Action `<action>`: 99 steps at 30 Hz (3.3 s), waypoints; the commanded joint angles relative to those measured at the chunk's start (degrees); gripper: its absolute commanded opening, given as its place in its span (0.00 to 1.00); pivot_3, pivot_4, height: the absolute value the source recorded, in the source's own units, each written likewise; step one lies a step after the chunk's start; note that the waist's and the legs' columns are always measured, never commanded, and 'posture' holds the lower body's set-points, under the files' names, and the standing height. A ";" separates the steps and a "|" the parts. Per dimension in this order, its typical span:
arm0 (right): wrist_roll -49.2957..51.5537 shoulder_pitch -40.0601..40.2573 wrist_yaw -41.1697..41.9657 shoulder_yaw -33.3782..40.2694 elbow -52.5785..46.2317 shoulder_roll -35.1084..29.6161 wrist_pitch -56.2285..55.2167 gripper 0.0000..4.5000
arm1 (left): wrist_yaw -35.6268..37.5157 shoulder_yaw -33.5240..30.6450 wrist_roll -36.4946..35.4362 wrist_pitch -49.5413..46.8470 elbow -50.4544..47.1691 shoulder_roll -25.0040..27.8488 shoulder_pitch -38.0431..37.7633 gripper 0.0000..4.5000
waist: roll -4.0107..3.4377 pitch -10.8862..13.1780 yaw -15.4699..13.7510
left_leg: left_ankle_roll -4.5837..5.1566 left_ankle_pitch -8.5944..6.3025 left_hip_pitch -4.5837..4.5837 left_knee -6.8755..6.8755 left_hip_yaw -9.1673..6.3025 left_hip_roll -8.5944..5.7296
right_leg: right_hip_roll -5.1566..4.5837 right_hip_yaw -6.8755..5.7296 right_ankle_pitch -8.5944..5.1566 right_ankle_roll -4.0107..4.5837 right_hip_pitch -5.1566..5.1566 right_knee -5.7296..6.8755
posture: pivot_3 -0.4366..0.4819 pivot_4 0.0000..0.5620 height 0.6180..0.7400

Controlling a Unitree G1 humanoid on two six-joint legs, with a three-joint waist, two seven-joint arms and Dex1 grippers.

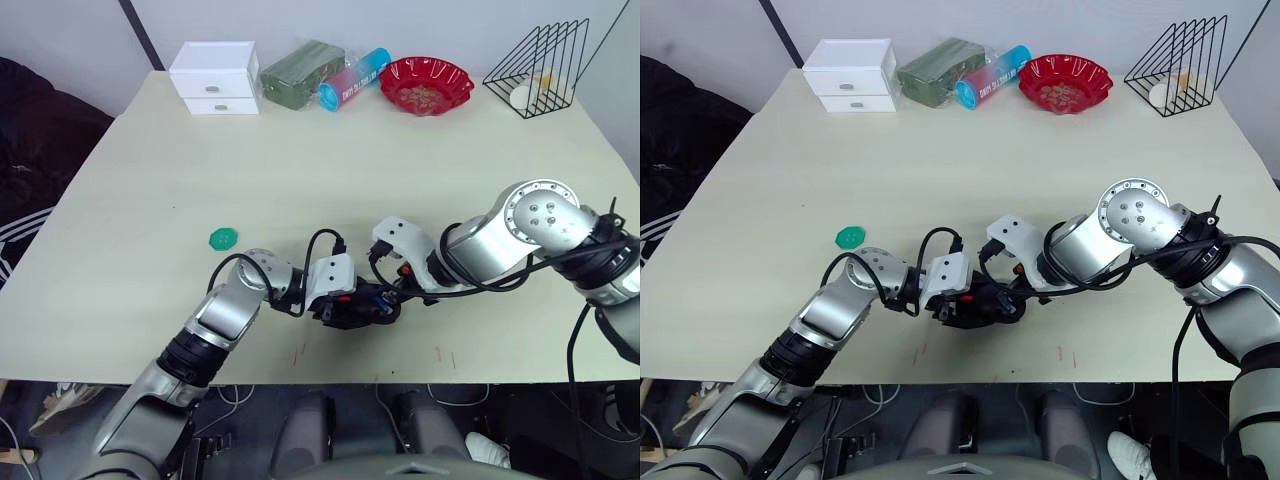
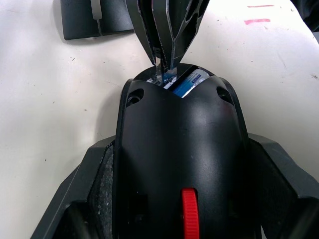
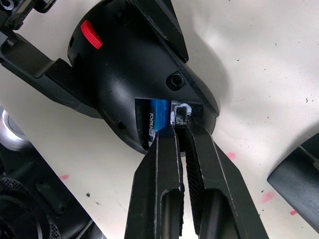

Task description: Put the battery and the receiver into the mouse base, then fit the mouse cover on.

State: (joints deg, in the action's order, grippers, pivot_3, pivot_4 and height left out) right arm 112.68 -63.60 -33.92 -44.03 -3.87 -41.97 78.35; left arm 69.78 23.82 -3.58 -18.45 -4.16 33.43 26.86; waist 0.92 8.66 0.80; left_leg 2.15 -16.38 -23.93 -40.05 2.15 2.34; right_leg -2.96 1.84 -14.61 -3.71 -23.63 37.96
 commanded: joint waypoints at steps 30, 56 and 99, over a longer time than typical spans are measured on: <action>0.32 3.45 -8.57 -0.09 -2.93 1.61 -2.58 0.00 | 0.11 2.33 1.63 2.47 1.79 0.59 -1.71 0.65 | 0.00 0.00 0.01 | 0.00 0.00 -0.02 0.01 -0.02 0.02 | -0.03 -0.04 0.00 0.01 0.00 -0.05 | 0.48 0.27 1.00; 0.32 5.84 -15.53 -2.47 -8.83 2.73 -4.24 0.00 | 0.24 2.69 2.17 3.13 3.15 0.11 -1.61 0.65 | 0.01 -0.17 0.18 | 0.00 0.00 0.06 0.03 -0.07 0.05 | -0.04 -0.07 -0.11 0.20 0.06 -0.04 | 0.48 0.27 1.00; 0.32 6.11 -13.36 -0.76 -7.81 4.20 -4.17 0.38 | 0.77 2.64 2.63 5.40 5.77 -0.02 -1.25 0.65 | 0.01 -0.29 0.27 | 0.00 0.00 0.13 0.15 -0.08 0.09 | -0.08 -0.10 -0.16 0.30 0.06 -0.07 | 0.48 0.27 1.00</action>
State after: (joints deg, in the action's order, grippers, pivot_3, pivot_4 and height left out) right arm 112.47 -58.02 -47.97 -43.04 -11.69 -38.31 73.79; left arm 70.47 23.70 -3.59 -13.07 -0.36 33.16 26.54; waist 0.93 8.37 1.08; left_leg 2.16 -16.38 -23.80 -39.90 2.07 2.43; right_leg -3.04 1.74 -14.76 -3.42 -23.56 37.89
